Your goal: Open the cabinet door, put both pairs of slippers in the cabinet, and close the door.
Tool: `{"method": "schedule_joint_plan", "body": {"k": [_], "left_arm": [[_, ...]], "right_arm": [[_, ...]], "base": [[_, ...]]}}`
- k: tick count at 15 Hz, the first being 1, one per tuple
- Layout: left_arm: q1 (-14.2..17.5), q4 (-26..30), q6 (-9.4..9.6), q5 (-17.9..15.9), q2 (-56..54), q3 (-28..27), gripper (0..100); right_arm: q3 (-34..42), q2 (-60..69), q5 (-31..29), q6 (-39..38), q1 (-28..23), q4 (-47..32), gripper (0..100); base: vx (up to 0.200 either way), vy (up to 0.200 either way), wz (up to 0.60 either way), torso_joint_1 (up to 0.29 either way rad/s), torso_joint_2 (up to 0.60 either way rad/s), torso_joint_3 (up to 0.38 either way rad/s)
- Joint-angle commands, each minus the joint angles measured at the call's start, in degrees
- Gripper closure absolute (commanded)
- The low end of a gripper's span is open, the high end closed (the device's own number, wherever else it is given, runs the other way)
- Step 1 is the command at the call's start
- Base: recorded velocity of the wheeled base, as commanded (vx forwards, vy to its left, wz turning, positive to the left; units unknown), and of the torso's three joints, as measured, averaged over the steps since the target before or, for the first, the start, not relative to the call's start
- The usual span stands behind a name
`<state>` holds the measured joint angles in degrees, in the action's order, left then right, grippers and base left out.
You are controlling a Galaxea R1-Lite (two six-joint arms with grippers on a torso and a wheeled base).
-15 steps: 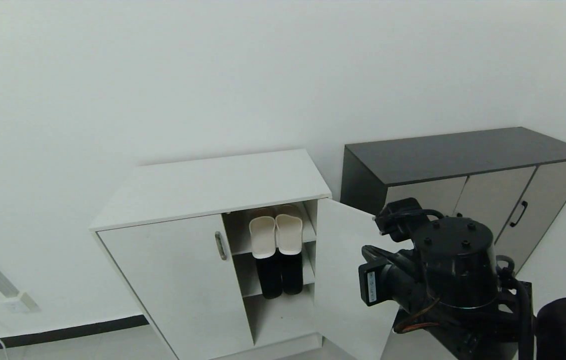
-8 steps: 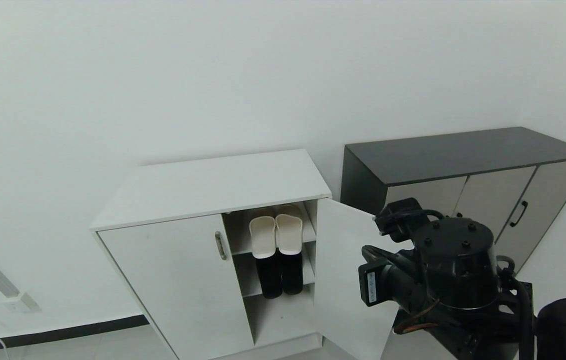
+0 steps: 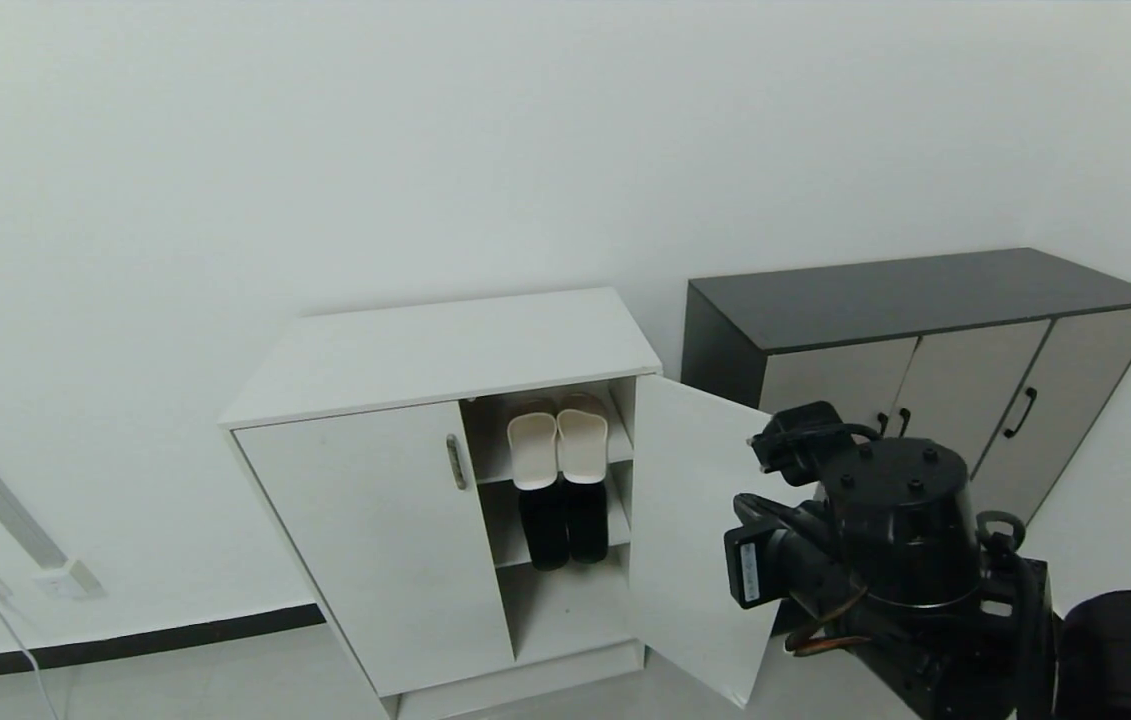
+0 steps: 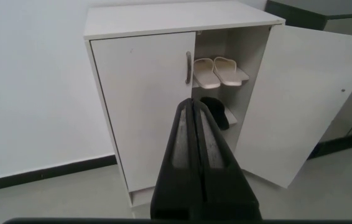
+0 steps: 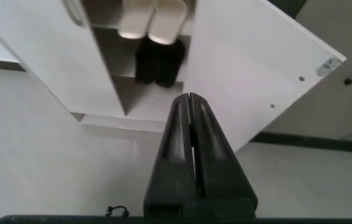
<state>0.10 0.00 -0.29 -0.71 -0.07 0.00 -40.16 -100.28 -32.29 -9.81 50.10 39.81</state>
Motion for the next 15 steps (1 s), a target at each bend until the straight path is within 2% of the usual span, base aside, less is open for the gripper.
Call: {"method": "schedule_joint_plan", "body": {"k": [1, 3, 6, 12, 13, 15], "left_arm": [[0.0, 0.0, -0.06, 0.0, 0.1, 0.0, 100], [0.0, 0.0, -0.06, 0.0, 0.1, 0.0, 100], [0.0, 0.0, -0.06, 0.0, 0.1, 0.0, 100], [0.0, 0.0, -0.06, 0.0, 0.1, 0.0, 100], [0.0, 0.0, -0.06, 0.0, 0.1, 0.0, 100], [0.0, 0.0, 0.03, 0.0, 0.1, 0.0, 100]], "right_arm": [[-1.3, -2.2, 0.4, 1.7, -4.3, 1.9, 100], [-6.5, -3.0, 3.9, 2.6, -11.0, 1.0, 100], [-13.3, -6.0, 7.2, 2.4, -16.9, -3.2, 100], [-24.3, -16.4, 13.3, 2.2, -23.5, -3.2, 100], [-24.3, -16.4, 13.3, 2.2, -23.5, -3.2, 100], [-29.0, -21.3, 14.0, 1.6, -25.7, -3.1, 100]], "base": [[0.000, 0.000, 0.00, 0.000, 0.00, 0.000], [0.000, 0.000, 0.00, 0.000, 0.00, 0.000], [0.000, 0.000, 0.00, 0.000, 0.00, 0.000], [0.000, 0.000, 0.00, 0.000, 0.00, 0.000], [0.000, 0.000, 0.00, 0.000, 0.00, 0.000], [0.000, 0.000, 0.00, 0.000, 0.00, 0.000]]}}
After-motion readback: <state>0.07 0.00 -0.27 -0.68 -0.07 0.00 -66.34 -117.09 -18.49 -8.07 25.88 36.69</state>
